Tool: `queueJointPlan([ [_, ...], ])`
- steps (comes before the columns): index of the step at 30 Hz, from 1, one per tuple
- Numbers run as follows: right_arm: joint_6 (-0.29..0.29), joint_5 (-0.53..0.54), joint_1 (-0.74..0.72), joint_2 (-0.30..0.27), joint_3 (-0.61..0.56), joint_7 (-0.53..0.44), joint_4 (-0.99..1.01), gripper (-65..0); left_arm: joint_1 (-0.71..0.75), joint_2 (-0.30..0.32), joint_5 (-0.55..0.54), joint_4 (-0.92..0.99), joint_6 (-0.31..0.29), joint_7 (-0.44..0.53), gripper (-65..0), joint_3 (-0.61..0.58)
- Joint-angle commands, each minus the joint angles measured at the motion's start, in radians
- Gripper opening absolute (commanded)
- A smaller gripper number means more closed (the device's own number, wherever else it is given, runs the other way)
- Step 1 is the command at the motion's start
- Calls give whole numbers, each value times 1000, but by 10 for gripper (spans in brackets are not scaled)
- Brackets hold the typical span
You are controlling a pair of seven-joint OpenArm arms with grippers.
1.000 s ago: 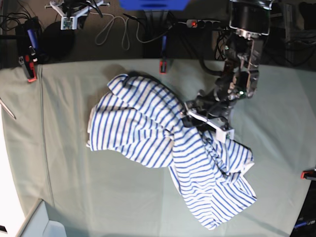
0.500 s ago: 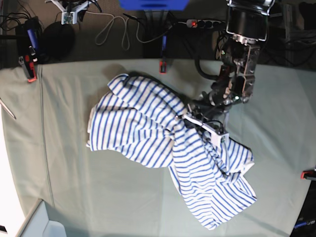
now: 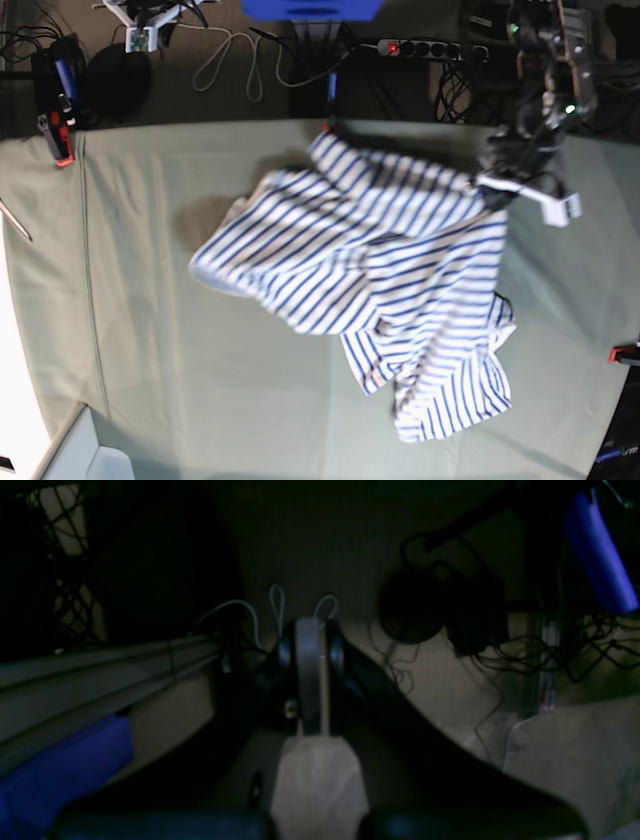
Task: Layout the t-shirt on the table in an organized manner, then fold the t-shirt properly
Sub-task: 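Lift and drag the shirt with the left gripper toward its arm's side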
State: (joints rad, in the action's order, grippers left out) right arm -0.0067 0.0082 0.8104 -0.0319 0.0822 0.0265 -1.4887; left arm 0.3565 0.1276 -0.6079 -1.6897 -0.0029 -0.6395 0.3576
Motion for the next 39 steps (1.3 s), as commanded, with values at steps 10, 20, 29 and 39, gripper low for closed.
queueJointPlan([
  [10,12,-1,5,-33,3,-23,-117,-650,-14,11,-7,-28,-62,8,-648,275],
  [20,14,-1,5,-29,-11,-23,-218,-644,-83,14,4,47,-142,5,-648,423],
  [29,14,-1,-16,-32,-129,-23,-349,-462,-164,68,-4,172,-142,5,-648,472],
  [39,14,-1,-50,-32,-198,46,-347,-448,-423,192,6,322,-136,5,-648,456],
])
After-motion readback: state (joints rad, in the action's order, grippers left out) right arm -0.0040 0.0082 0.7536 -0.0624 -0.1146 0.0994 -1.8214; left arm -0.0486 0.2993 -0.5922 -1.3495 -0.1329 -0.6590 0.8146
